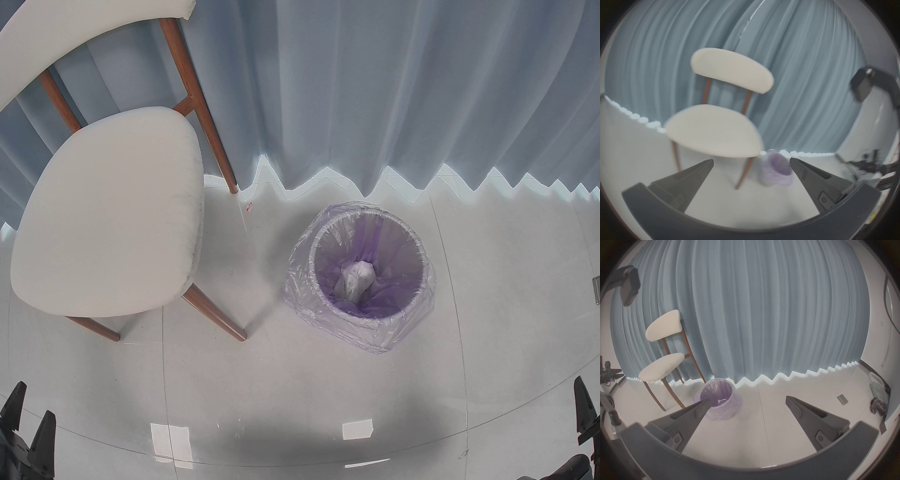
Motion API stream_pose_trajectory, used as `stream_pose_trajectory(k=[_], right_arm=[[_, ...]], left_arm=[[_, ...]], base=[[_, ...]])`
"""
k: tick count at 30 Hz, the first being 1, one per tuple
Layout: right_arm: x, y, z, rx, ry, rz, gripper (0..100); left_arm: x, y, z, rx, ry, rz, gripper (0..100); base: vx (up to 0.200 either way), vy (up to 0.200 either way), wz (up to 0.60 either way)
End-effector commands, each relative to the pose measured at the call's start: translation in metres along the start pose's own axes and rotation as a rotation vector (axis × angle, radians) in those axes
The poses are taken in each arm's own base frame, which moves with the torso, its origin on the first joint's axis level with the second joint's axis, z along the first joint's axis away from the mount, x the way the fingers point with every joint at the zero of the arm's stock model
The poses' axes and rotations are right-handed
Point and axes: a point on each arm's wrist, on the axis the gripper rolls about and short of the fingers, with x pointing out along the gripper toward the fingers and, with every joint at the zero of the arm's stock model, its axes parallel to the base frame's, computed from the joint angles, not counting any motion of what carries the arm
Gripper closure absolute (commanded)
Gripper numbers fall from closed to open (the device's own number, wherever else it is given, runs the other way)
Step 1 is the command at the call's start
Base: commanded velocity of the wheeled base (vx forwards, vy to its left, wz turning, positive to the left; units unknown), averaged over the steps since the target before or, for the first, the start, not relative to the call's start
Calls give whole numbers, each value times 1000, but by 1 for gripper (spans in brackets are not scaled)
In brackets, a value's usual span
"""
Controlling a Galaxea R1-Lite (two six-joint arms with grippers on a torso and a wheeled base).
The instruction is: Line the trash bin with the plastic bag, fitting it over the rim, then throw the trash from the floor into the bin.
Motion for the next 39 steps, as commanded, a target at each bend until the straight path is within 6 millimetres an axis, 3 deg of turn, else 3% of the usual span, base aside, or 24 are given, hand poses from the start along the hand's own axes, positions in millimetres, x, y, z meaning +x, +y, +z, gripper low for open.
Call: stream_pose_trajectory(k=[1, 5, 7, 10, 15, 21, 25, 28, 33, 39], right_arm=[[-12, 1, -28, -92, 32, -44, 0], [-12, -2, -27, -95, 30, -168, 0], [-12, -3, -27, -53, 24, -238, 0], [-12, -3, -28, -44, 27, -203, 0], [-12, 3, -28, -33, 46, 32, 0], [-13, 2, -27, 25, 46, -7, 0], [-13, -4, -28, -14, 45, -261, 0], [-13, -4, -28, -21, 46, -240, 0], [-12, 1, -34, -45, 86, -18, 0], [-12, 0, -33, -26, 100, -102, 0]], left_arm=[[-10, 15, -34, 226, 120, 374, 0], [-11, 16, -34, 208, 119, 394, 0], [-10, 15, -35, 232, 138, 317, 0], [-11, 14, -39, 280, 205, 246, 0], [-11, 14, -39, 270, 203, 255, 0], [-11, 14, -38, 272, 192, 258, 0], [-11, 14, -38, 272, 190, 259, 0], [-11, 14, -38, 272, 190, 259, 0], [-11, 14, -38, 272, 190, 261, 0], [-11, 14, -38, 265, 188, 266, 0]], base=[[0, 0, 0], [0, 0, 0], [0, 0, 0], [0, 0, 0], [0, 0, 0], [0, 0, 0], [0, 0, 0], [0, 0, 0], [0, 0, 0], [0, 0, 0]])
